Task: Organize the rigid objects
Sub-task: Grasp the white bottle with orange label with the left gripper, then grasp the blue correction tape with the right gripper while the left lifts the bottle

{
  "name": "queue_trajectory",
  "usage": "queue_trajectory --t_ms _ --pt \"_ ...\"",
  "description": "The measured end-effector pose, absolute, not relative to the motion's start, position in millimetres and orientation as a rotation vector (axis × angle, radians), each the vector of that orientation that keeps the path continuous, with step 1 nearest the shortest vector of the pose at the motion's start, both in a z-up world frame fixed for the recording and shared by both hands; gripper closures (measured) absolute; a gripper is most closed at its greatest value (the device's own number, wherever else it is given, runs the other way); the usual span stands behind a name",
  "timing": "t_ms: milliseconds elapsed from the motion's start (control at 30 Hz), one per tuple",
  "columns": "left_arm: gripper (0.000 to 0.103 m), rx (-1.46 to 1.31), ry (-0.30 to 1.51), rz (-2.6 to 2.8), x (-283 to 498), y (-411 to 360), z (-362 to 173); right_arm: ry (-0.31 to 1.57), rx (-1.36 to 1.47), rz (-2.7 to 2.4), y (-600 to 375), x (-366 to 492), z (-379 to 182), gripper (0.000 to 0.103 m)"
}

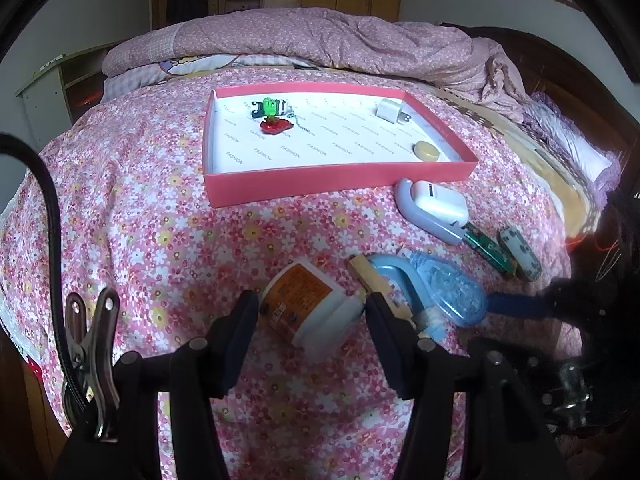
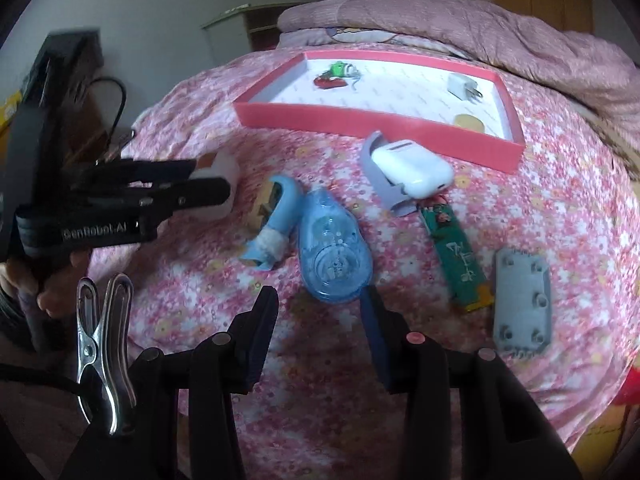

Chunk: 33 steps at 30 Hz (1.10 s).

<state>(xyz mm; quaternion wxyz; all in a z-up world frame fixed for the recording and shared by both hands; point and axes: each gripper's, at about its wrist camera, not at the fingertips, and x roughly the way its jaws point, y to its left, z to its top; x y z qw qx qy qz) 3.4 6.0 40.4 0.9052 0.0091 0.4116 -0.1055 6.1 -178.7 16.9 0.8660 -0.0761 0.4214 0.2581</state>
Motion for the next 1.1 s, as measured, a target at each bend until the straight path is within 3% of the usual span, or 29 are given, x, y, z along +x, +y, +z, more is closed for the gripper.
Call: queue_trajectory --t_ms 567,1100 --pt "0.044 0.037 0.832 -0.214 4 3 38 0.835 -0.227 0.468 -158 28 9 0.059" --pt "0.044 0.057 0.879 -0.193 13 -4 40 0.843 -0.117 0.486 -168 33 10 0.060"
